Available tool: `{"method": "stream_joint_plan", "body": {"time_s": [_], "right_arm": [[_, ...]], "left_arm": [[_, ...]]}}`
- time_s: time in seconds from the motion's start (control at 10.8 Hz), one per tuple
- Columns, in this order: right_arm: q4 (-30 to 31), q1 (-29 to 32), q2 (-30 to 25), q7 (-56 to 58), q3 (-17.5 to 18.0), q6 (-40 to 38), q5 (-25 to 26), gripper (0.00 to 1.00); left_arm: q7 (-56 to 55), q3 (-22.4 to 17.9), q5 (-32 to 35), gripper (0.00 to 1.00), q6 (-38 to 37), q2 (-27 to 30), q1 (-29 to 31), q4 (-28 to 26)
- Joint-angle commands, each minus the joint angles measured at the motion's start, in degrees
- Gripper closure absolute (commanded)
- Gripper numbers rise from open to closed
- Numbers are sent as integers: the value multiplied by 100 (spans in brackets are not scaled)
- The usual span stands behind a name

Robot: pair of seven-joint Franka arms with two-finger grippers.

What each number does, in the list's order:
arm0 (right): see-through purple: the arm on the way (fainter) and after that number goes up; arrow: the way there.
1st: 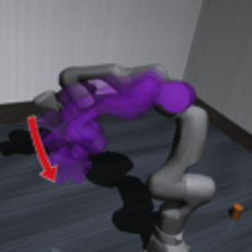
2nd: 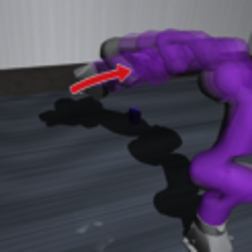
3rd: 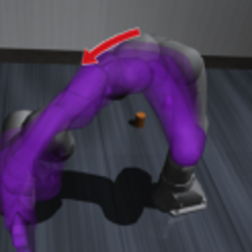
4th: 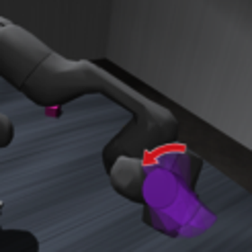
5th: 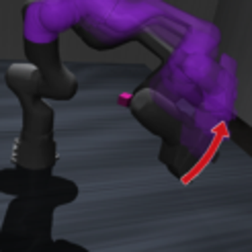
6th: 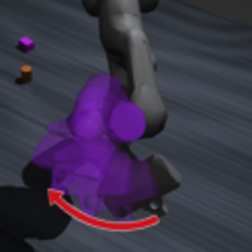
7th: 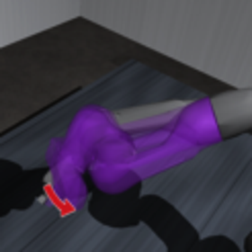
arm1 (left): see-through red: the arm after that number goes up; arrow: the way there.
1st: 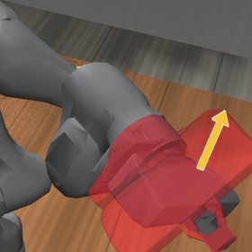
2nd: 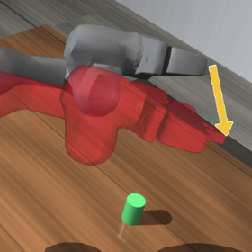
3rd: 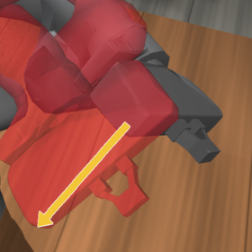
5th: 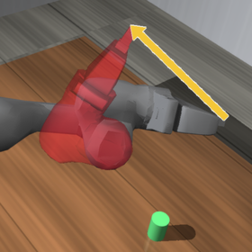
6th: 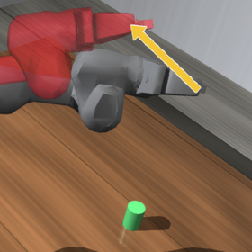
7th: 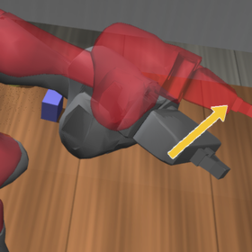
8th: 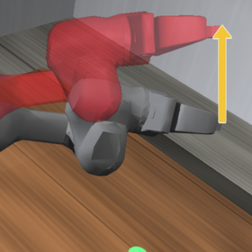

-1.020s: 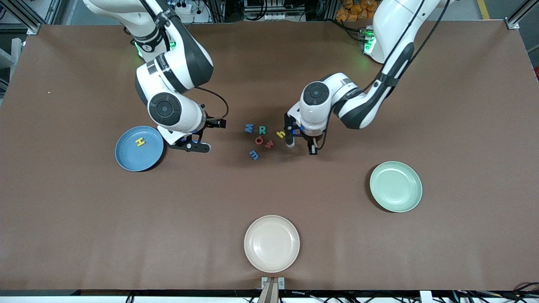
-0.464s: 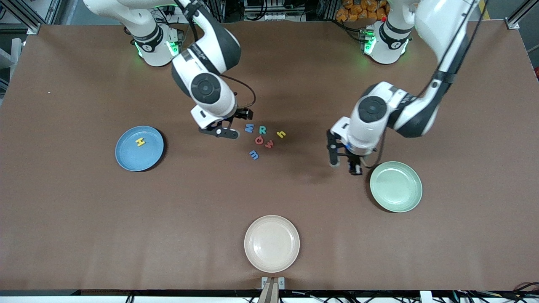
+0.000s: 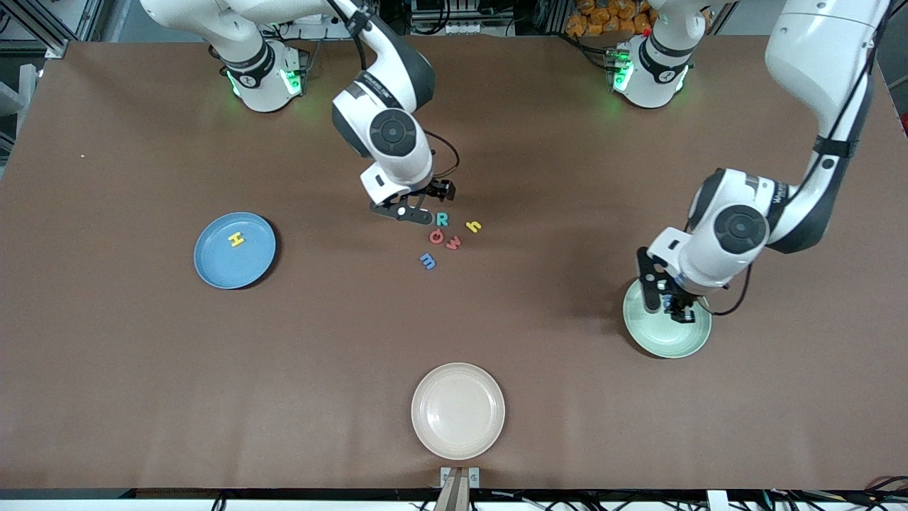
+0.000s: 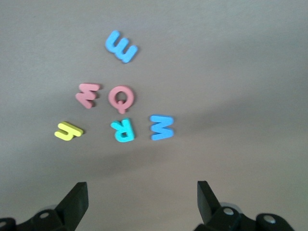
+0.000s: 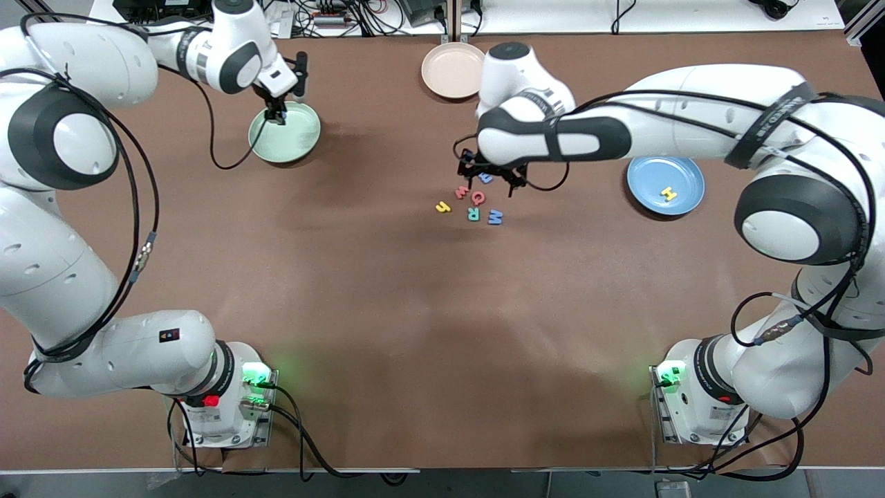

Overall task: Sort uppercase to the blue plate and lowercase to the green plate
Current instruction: 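Release the a onto the green plate while the right gripper lowers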

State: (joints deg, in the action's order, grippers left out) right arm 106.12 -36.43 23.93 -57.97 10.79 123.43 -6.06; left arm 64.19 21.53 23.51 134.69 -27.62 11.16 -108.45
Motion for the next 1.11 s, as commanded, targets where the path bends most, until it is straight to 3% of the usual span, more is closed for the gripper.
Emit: {"method": "stream_joint_plan", "body": {"time_s": [0.0, 0.09, 0.19, 0.28, 0.46, 0.56, 0.65, 0.93, 1.02], "right_arm": [[-21, -101, 243, -303, 63, 434, 193, 0], [-21, -162, 374, -407, 63, 671, 202, 0], [-21, -198, 489, -521, 63, 917, 324, 0], [-21, -207, 586, -618, 63, 1024, 586, 2], [-21, -277, 779, -908, 63, 1349, 895, 8], [-30, -286, 858, -918, 63, 1377, 957, 9], [-30, -286, 902, -918, 63, 1377, 1019, 9], [-21, -286, 1008, -927, 55, 1499, 1081, 13], [-21, -286, 1069, -927, 37, 1639, 1133, 14]], "left_arm": [[68, 62, 13, 100, -74, -488, 104, 411], [59, 62, 13, 100, -74, -594, 175, 482], [33, 62, 13, 93, -74, -621, 176, 483], [15, 62, -57, 79, -74, -621, 176, 518], [6, 62, -460, 41, -74, -630, 176, 544], [15, 62, -470, 26, -83, -630, 176, 562], [6, 62, -488, 0, -74, -639, 185, 562], [67, 53, -427, 0, -118, -526, 193, 685], [76, 53, -435, 0, -475, -507, 211, 998]]}}
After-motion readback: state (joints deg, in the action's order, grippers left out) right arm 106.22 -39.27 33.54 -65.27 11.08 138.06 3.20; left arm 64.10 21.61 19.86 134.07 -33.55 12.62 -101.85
